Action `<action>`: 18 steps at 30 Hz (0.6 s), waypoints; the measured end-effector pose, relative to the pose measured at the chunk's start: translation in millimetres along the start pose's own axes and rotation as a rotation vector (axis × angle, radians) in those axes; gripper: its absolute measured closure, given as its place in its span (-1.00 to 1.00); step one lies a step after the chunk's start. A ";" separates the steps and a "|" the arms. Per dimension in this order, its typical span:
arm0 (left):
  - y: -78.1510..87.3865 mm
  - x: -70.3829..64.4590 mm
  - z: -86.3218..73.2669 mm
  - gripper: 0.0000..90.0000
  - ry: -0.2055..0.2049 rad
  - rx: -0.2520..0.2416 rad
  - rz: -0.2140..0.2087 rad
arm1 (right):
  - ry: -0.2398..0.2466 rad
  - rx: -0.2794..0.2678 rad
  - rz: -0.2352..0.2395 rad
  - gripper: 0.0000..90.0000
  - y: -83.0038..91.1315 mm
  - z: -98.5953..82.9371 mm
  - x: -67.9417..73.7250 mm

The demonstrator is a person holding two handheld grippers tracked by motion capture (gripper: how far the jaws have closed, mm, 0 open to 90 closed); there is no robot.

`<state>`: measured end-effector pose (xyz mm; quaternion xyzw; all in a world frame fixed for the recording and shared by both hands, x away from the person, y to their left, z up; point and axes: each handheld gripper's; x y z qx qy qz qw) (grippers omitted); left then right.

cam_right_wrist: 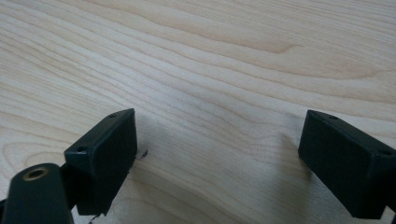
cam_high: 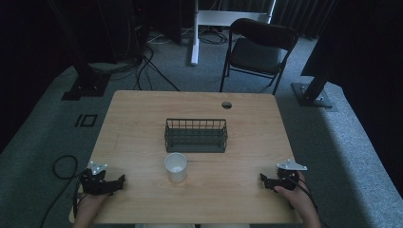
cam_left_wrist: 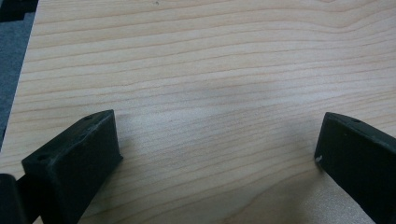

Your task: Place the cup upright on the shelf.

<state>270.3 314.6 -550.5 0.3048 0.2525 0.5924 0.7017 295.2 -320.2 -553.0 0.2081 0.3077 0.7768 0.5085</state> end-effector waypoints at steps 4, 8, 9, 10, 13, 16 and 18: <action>0.0 0.0 0.0 -1.00 0.000 0.000 0.000 | 0.001 0.000 0.003 -0.75 0.0 -0.1 -0.2; 0.0 0.0 0.0 -1.00 0.000 0.000 0.000 | 0.005 0.001 0.007 -0.76 0.1 -0.2 -0.4; 0.0 0.0 0.0 -1.00 0.000 0.000 0.000 | 0.006 0.001 0.010 -0.76 0.2 -0.3 -0.6; 0.0 0.0 0.0 -1.00 0.000 0.000 0.000 | 0.007 0.001 0.011 -0.76 0.2 -0.3 -0.8; 0.0 0.0 0.0 -1.00 0.000 0.000 0.000 | 0.007 0.001 0.011 -0.76 0.2 -0.3 -0.7; 0.0 0.0 0.0 -1.00 0.000 0.000 0.000 | 0.008 0.001 0.010 -0.76 0.2 -0.3 -0.7; 0.0 0.0 0.0 -1.00 0.000 0.000 0.000 | 0.010 0.002 0.012 -0.76 0.2 -0.3 -0.8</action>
Point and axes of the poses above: each handheld gripper's, and its own axes: y roughly backward along the jaws, z roughly out of its top, x roughly to its left
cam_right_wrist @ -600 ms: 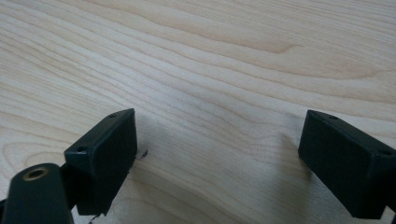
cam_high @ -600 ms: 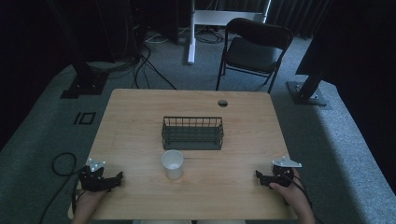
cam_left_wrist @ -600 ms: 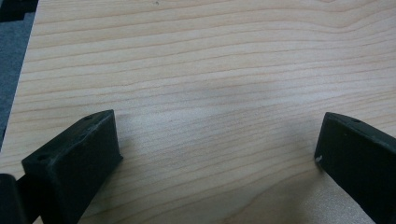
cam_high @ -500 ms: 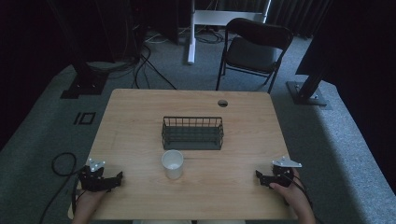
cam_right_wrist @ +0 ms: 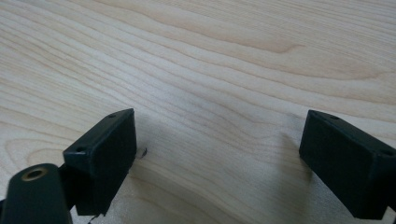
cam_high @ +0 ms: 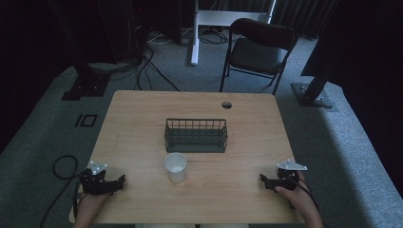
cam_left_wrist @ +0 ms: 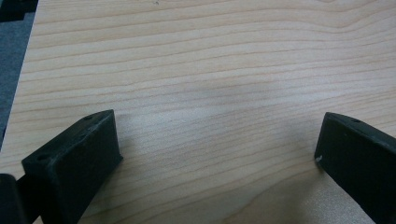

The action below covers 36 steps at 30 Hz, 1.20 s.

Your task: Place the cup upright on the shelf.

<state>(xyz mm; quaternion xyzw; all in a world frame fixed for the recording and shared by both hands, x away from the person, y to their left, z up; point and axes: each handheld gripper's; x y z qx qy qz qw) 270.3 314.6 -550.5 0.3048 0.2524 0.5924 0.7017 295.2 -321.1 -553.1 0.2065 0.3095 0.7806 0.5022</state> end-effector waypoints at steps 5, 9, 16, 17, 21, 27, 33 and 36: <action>0.0 0.0 0.0 -1.00 0.000 0.000 0.000 | 0.001 0.000 0.000 -0.76 0.0 -0.1 0.1; 0.0 0.0 0.0 -1.00 0.000 0.000 0.000 | 0.001 0.000 0.001 -0.76 0.0 0.2 -0.2; 0.1 -0.3 0.0 -1.00 -0.004 0.001 -0.004 | -0.003 -0.001 -0.004 -0.76 -0.6 0.8 -0.9; 0.1 -0.3 0.0 -1.00 -0.004 0.001 -0.004 | 0.000 -0.001 -0.003 -0.76 -0.7 0.9 -0.9; 0.1 -0.3 0.0 -1.00 -0.004 0.001 -0.004 | 0.007 -0.004 0.003 -0.75 -0.9 1.2 -1.0; 0.0 -0.3 0.0 -1.00 -0.003 0.000 -0.004 | -0.010 -0.019 0.017 -0.75 1.4 1.6 -0.8; 0.1 -0.6 0.0 -1.00 -0.009 0.001 -0.009 | 0.002 -0.040 0.051 -0.75 4.4 5.8 2.1; 0.1 -0.6 0.0 -1.00 -0.009 0.001 -0.009 | 0.011 -0.041 0.055 -0.75 4.3 6.7 3.4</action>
Point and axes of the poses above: each handheld gripper's, and its own axes: y roughly backward along the jaws, z roughly out of its top, x roughly to its left
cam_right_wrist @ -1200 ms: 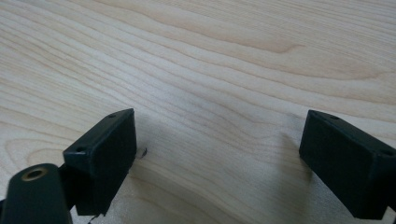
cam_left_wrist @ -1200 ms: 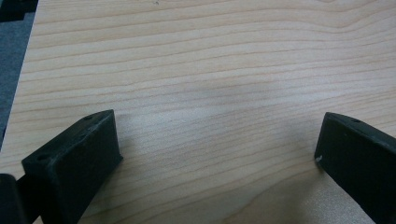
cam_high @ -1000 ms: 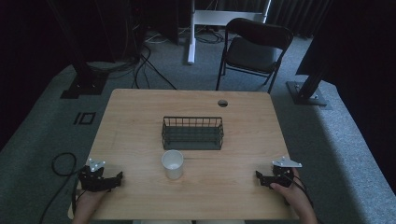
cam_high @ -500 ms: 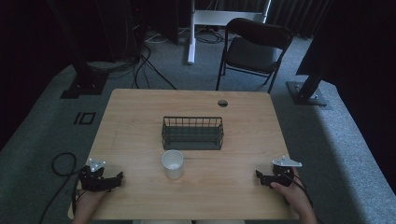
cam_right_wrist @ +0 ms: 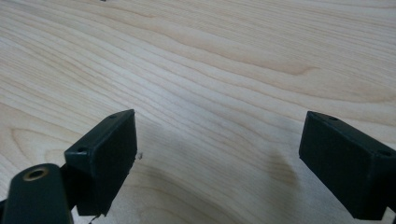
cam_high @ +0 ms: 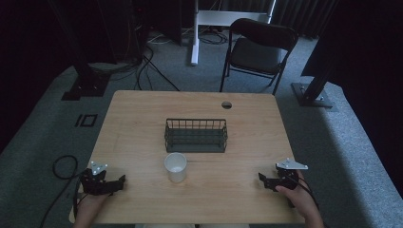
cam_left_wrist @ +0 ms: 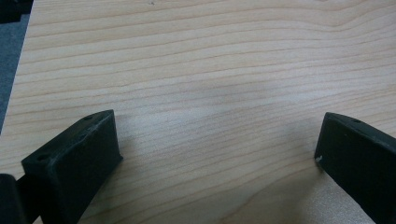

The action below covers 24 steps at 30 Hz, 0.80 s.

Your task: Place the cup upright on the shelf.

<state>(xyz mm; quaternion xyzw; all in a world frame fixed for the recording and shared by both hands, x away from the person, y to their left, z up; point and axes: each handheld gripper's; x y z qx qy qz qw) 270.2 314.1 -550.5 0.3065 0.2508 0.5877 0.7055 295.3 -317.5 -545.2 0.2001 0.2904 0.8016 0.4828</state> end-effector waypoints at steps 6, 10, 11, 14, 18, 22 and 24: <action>0.0 0.0 0.0 -1.00 0.000 0.000 0.000 | 0.015 -0.011 0.027 -0.75 0.0 3.3 4.6; 0.0 0.0 0.0 -1.00 0.000 0.000 0.000 | 0.022 -0.021 0.038 -0.75 0.8 6.8 7.6; 0.0 0.0 0.0 -1.00 0.000 0.001 0.000 | 0.023 -0.026 0.044 -0.75 1.0 8.1 8.6; 0.0 0.0 0.0 -1.00 0.000 0.000 0.000 | 0.037 -0.046 0.059 -0.75 2.7 13.2 13.3; 0.0 0.0 0.0 -1.00 0.000 0.001 0.000 | 0.048 -0.060 0.065 -0.75 3.7 17.5 17.0; 0.0 0.0 0.0 -1.00 0.000 0.000 0.000 | 0.066 -0.066 0.072 -0.75 3.7 19.9 20.8; 0.0 0.0 0.0 -1.00 -0.001 0.000 0.000 | 0.072 -0.071 0.075 -0.75 4.2 21.0 23.3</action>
Point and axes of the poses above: each handheld gripper's, and its own axes: y roughly backward along the jaws, z roughly out of its top, x roughly to its left
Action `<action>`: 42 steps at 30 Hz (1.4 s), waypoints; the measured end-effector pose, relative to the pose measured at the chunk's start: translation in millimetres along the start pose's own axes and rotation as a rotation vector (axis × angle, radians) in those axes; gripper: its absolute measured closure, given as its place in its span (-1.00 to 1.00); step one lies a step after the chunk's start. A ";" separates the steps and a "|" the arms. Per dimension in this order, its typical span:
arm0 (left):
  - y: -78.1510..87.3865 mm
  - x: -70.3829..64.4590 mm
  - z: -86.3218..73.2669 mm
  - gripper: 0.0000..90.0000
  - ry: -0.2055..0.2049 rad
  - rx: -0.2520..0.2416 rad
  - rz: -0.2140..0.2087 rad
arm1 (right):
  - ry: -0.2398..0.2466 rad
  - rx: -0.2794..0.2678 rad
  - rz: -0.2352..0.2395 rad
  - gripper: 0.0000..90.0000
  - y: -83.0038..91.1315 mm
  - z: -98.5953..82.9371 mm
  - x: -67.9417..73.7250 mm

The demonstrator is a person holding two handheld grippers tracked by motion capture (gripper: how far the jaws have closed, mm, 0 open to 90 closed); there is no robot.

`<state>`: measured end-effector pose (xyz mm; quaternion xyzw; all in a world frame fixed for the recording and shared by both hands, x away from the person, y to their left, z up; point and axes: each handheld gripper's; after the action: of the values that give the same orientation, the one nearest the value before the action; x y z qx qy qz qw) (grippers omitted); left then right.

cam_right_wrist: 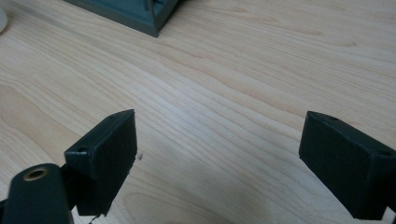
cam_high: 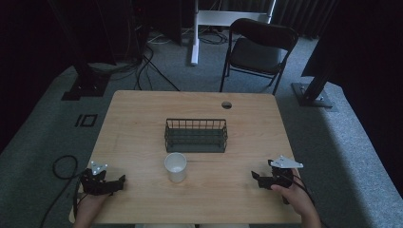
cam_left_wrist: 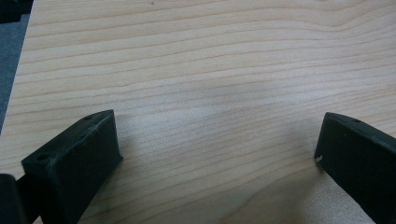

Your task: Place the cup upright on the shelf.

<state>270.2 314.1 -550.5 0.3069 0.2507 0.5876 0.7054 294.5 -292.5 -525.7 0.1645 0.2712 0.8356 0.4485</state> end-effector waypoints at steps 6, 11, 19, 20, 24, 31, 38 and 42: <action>0.0 0.0 0.0 -1.00 0.000 0.000 0.000 | 0.022 -0.017 0.030 -0.75 -0.4 7.1 9.1; 0.0 0.0 0.0 -1.00 0.000 0.000 0.000 | 0.048 -0.032 0.062 -0.75 -3.5 14.3 19.4; 0.0 0.0 0.0 -1.00 0.000 0.000 0.000 | 0.073 -0.045 0.103 -0.75 -9.0 23.1 34.7; 0.0 0.0 0.0 -1.00 0.000 0.000 0.000 | 0.078 -0.048 0.107 -0.75 -9.8 24.1 36.7; 0.0 0.0 0.0 -1.00 0.000 0.000 0.000 | 0.087 -0.047 0.132 -0.75 -14.0 26.7 44.8; 0.0 0.0 0.0 -1.00 0.000 0.000 0.000 | 0.113 -0.054 0.188 -0.75 -22.0 30.5 60.6; -0.1 0.0 0.0 -1.00 0.001 -0.001 0.000 | 0.134 -0.055 0.231 -0.75 -31.8 34.3 76.2; 0.0 0.0 0.0 -1.00 0.000 0.000 0.000 | 0.138 -0.057 0.250 -0.75 -35.6 37.3 83.3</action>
<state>270.2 314.2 -550.4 0.3068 0.2509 0.5875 0.7055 292.1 -195.2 -514.6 0.1265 0.2551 0.9015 0.3259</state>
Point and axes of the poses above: each handheld gripper's, and its own axes: y roughly backward along the jaws, z roughly out of its top, x roughly to its left
